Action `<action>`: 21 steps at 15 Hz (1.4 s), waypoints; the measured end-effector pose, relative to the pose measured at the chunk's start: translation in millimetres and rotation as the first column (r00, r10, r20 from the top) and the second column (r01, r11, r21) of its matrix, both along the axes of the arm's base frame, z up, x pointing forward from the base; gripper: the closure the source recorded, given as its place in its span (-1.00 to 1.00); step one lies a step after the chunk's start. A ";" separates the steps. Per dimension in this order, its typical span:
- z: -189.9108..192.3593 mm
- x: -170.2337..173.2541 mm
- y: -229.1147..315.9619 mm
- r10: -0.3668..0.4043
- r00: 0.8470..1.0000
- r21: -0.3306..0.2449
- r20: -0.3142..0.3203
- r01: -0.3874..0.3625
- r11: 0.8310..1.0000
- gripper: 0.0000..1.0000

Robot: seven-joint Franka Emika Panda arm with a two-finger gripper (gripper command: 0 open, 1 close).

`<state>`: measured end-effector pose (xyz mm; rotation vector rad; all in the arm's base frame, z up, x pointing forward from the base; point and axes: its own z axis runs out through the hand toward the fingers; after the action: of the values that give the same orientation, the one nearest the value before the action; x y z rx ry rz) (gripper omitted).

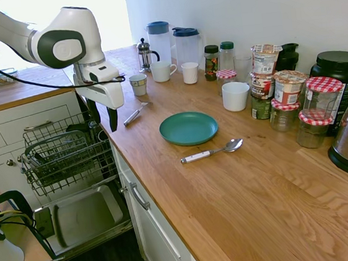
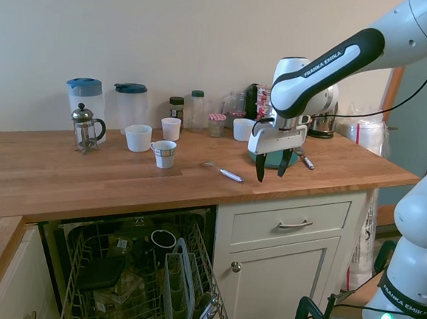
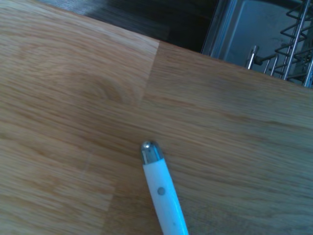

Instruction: Put the fork in the dishwasher

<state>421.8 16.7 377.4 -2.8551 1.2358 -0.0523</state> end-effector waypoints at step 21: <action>-46.3 101.2 37.7 0.085 0.974 0.029 0.211 -0.093 0.995 1.00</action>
<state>523.0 54.5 331.1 -2.7807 1.0561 -0.3150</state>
